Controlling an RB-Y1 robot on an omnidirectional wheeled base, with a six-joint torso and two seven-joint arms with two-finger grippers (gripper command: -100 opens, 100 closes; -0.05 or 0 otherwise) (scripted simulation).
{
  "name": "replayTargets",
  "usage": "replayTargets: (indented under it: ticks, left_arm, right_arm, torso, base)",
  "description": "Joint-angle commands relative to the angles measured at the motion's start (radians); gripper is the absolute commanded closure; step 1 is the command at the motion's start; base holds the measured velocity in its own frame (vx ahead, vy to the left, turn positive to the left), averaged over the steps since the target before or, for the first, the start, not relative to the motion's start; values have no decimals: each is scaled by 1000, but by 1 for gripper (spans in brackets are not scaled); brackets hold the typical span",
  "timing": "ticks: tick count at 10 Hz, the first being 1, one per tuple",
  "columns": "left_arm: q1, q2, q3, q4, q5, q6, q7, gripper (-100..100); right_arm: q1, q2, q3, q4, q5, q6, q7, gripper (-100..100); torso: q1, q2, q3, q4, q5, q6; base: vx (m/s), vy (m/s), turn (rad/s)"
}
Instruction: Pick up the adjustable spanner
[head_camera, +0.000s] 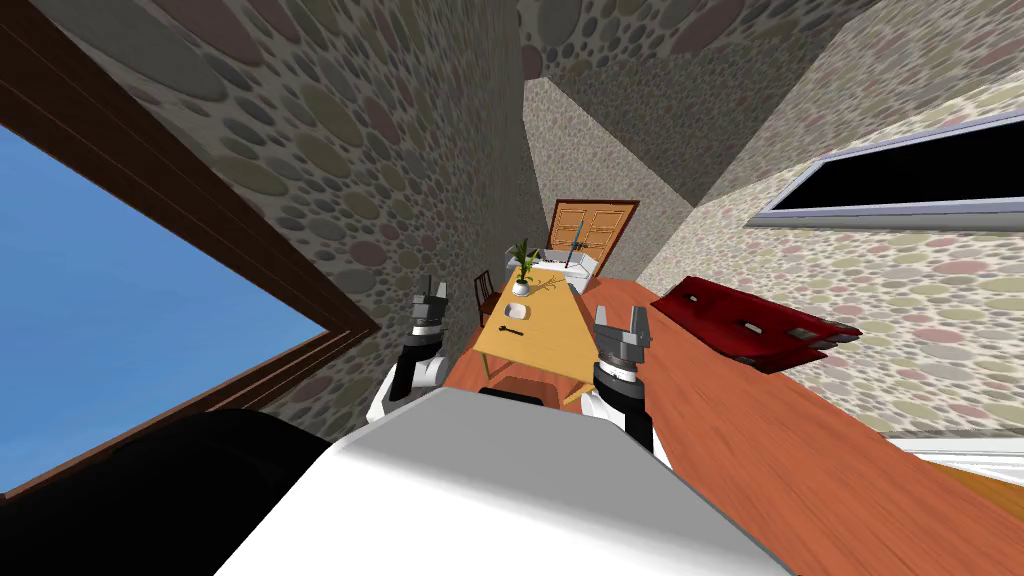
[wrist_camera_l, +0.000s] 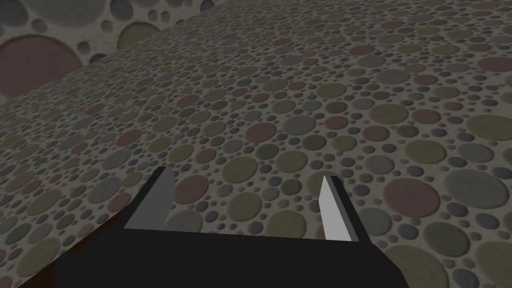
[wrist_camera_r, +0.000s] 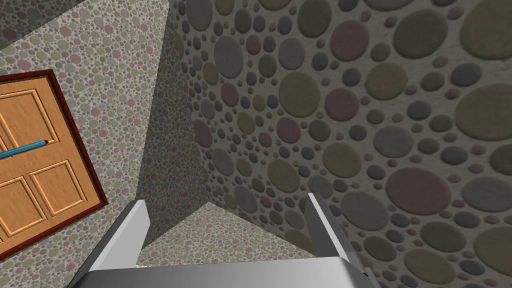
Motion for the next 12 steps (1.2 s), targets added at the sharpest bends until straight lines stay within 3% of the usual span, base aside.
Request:
replayTargets:
  ticks: [1, 6, 9, 11, 12]
  left_arm:
    - [-8, 39, 10, 21, 5, 32, 11, -100]
    - [-46, 135, 54, 124, 29, 166, 61, -100]
    - [-57, 155, 67, 155, 36, 221, 73, -100]
    - [-82, 196, 94, 223, 54, 287, 101, -100]
    - [-82, 196, 94, 224, 54, 311, 101, -100]
  right_arm:
    - [0, 0, 0, 0, 0, 0, 0, 0]
    - [0, 0, 0, 0, 0, 0, 0, 0]
    - [0, 0, 0, 0, 0, 0, 0, 0]
    - [0, 0, 0, 0, 0, 0, 0, 0]
    - [0, 0, 0, 0, 0, 0, 0, 0]
  torso:
    - [0, 0, 0, 0, 0, 0]
    - [2, 4, 2, 1, 0, 0]
    - [1, 3, 2, 1, 0, 0]
    - [1, 2, 1, 0, 0, 0]
    - [1, 4, 2, 1, 0, 1]
  base:
    - [-33, 5, -132]
    - [-61, 15, -205]
    - [-40, 11, -125]
    - [-51, 1, -284]
    - [-53, 12, -110]
